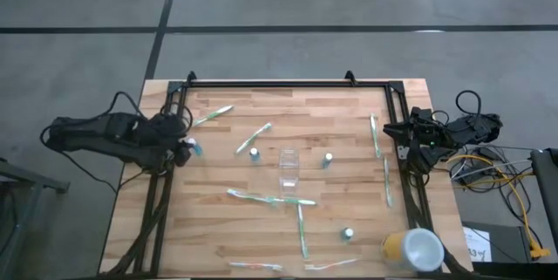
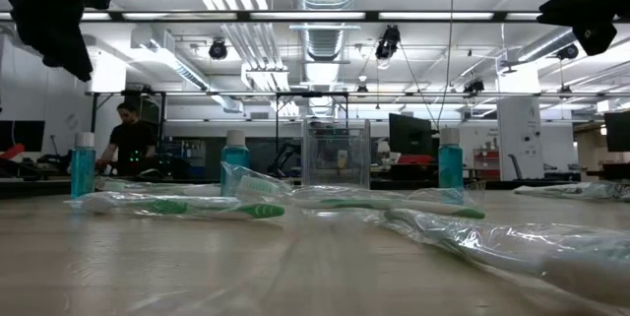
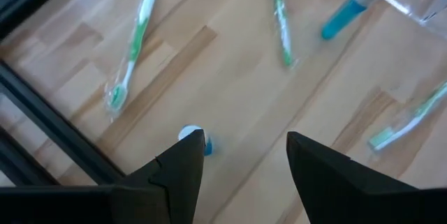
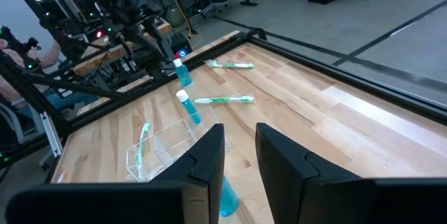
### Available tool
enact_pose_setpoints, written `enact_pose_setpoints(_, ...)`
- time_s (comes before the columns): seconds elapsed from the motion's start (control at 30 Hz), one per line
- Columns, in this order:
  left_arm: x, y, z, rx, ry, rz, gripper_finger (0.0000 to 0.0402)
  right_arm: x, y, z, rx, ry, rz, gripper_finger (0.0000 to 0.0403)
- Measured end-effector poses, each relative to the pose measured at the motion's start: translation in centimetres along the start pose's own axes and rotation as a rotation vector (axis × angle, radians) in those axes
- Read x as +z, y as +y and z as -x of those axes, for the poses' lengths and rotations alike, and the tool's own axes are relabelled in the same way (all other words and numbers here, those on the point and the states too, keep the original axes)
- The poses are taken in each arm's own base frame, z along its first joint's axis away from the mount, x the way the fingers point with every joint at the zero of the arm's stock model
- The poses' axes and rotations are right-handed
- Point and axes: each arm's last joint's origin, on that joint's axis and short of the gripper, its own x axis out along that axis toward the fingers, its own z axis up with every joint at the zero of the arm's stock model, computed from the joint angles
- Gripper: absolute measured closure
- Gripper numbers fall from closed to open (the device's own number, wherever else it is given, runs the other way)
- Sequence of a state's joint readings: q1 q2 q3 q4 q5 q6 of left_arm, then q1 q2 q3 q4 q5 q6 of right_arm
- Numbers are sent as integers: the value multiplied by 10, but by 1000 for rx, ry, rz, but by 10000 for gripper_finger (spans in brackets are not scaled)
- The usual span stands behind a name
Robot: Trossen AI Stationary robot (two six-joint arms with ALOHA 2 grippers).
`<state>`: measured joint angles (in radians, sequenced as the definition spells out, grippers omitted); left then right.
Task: Pick & Place toothbrushing station
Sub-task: Put the blue bottle into the middle of the transparent organizer
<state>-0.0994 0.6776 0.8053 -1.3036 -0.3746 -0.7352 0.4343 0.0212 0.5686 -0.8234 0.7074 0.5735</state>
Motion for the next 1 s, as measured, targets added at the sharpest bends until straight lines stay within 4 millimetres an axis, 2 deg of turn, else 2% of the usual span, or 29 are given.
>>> enact_pose_setpoints(0.23,-6,-4,-16,47,71,-9,193,0,0,0,0,0,0,335)
enact_pose_setpoints(0.5,-6,-8,-27,120,89,-41,193,0,0,0,0,0,0,326)
enact_pose_setpoints(0.67,3,-13,-24,160,77,115,193,0,0,0,0,0,0,321)
enact_pose_setpoints(0.77,3,-13,-21,170,153,135,193,0,0,0,0,0,0,322)
enact_pose_setpoints(0.9,-1,-13,-23,183,263,336,193,0,0,0,0,0,0,328)
enact_pose_setpoints(1.0,-1,-12,-22,194,265,365,193,0,0,0,-1,0,1,333)
